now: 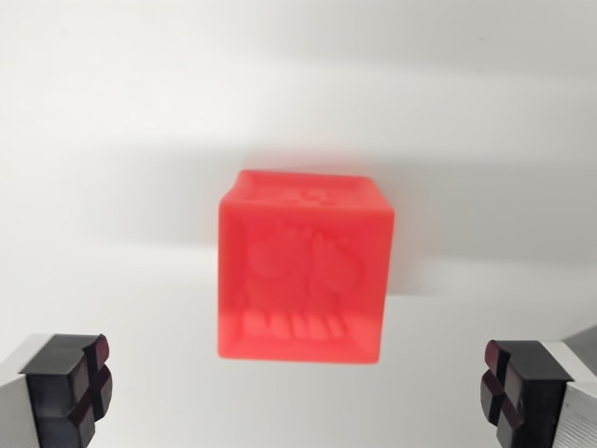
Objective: Destack cube
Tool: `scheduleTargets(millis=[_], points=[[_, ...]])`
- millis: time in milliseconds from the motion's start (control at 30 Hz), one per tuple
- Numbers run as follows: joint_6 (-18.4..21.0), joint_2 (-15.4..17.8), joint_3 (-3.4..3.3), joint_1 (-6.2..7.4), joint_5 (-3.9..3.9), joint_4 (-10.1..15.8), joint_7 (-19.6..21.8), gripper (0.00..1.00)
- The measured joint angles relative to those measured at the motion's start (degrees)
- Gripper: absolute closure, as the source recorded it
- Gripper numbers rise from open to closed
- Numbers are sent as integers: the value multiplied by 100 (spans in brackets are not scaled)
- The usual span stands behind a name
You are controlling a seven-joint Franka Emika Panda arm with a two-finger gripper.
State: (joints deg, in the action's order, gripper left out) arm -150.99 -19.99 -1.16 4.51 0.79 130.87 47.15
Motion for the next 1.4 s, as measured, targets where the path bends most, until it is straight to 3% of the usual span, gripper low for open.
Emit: scheduleTargets(millis=[700,1400], points=[[1131,1094,-7,1,-31,-42,19,0],[2274,1858,-7,1,-46,-423,36,0]])
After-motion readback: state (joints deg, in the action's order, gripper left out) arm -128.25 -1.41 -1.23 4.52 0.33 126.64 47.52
